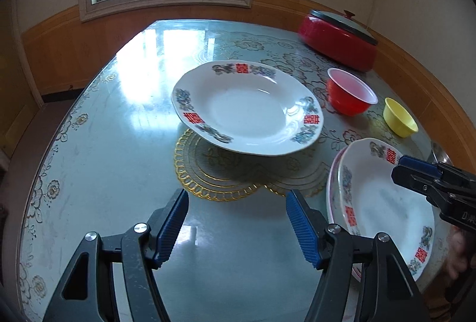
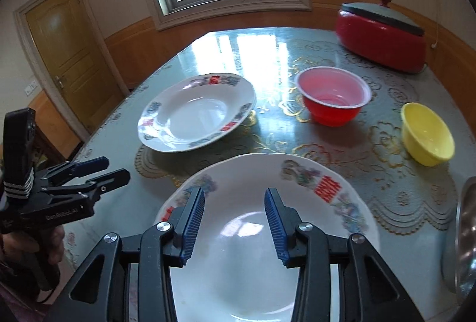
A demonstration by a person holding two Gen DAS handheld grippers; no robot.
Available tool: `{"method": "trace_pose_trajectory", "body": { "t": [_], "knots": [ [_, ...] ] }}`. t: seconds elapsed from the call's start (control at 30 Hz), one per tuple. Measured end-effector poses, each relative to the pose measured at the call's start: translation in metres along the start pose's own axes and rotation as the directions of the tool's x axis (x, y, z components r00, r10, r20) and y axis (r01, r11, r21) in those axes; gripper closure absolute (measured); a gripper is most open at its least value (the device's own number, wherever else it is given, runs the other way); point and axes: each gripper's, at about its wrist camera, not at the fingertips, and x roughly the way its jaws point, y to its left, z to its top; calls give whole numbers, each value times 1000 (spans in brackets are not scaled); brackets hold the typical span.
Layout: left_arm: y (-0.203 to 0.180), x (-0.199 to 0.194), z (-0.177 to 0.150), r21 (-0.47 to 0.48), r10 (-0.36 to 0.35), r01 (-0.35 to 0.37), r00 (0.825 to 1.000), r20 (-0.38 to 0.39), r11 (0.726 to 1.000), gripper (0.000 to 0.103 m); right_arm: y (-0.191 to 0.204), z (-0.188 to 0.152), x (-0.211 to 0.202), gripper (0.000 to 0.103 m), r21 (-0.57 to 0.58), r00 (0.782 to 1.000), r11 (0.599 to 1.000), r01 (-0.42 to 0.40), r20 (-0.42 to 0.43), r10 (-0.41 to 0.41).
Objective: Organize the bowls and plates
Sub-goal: 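Move the left tool to the deep double-happiness plate and grasp its rim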
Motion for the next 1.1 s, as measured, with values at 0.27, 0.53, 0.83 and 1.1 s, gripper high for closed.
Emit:
{"method": "trace_pose_trajectory", "body": {
  "t": [0.27, 0.53, 0.83, 1.1],
  "knots": [
    [24, 2, 20, -20, 16, -15, 999, 43, 1000, 18, -1, 46, 40, 59, 137, 992, 984, -118, -28, 123],
    [41, 24, 37, -50, -8, 8, 1000, -2, 999, 19, -11, 76, 77, 55, 204, 994, 976, -79, -64, 94],
    [81, 51, 64, -148, -88, 87, 996, -3, 985, 20, -36, 91, 110, 55, 306, 994, 952, 8, -103, 25],
    [91, 86, 98, -105, -89, 88, 996, -1, 991, 42, -42, 96, 136, 55, 368, 988, 929, -27, -130, 80]
  ]
}}
